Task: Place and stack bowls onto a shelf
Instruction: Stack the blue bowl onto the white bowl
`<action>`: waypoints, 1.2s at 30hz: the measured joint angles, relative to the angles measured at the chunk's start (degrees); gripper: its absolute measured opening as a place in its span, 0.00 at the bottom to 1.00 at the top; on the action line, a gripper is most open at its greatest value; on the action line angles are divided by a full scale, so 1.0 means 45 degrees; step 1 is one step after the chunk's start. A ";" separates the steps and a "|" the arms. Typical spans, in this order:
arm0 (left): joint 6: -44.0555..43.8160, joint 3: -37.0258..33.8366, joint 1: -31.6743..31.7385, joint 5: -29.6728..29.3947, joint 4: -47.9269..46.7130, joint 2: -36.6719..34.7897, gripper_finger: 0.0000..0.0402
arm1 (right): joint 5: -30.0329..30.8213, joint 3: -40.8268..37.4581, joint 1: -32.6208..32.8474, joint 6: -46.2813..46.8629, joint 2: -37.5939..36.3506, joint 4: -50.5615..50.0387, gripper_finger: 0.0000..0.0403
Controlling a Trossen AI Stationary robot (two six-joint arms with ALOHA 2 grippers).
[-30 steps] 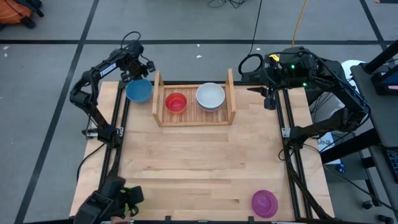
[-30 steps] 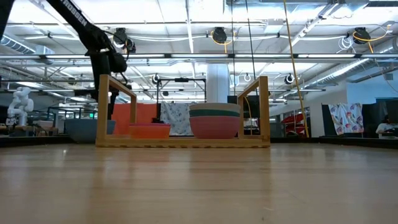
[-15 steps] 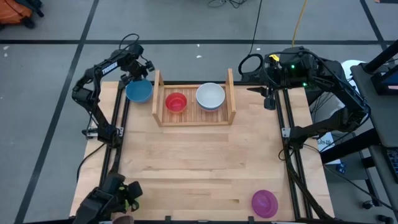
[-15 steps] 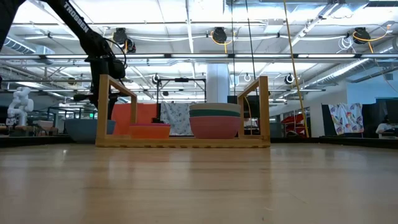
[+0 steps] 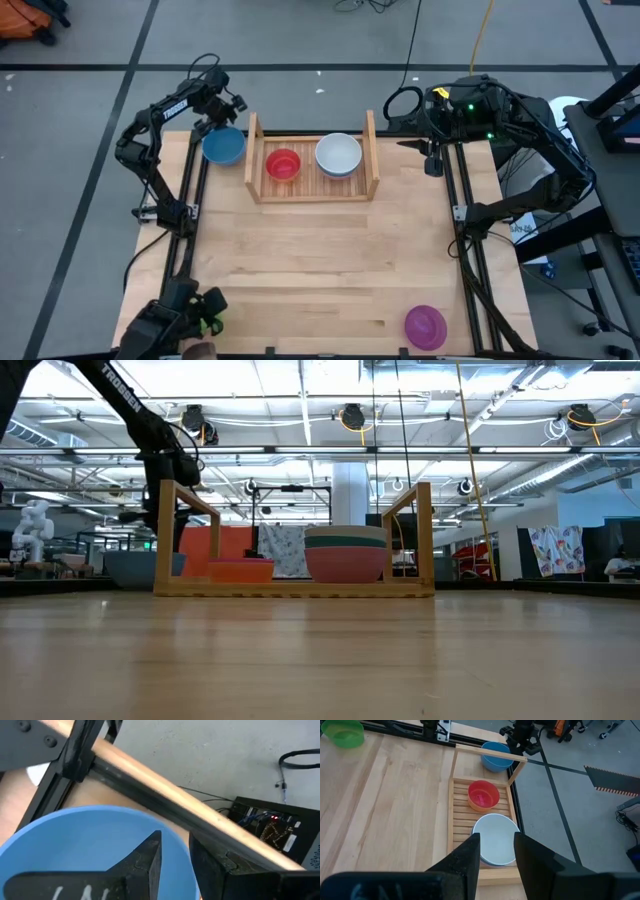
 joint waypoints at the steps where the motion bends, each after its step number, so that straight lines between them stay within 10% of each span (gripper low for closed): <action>1: -0.0026 0.0000 0.0000 0.0000 -0.0129 0.0000 0.26 | 0.0000 0.0000 -0.0001 0.0000 0.0000 0.0003 0.28; 36: 0.0996 -0.0007 0.0068 -0.0058 -0.0405 0.0991 0.26 | 0.0049 0.0000 -0.0005 -0.0716 0.0000 0.0481 0.28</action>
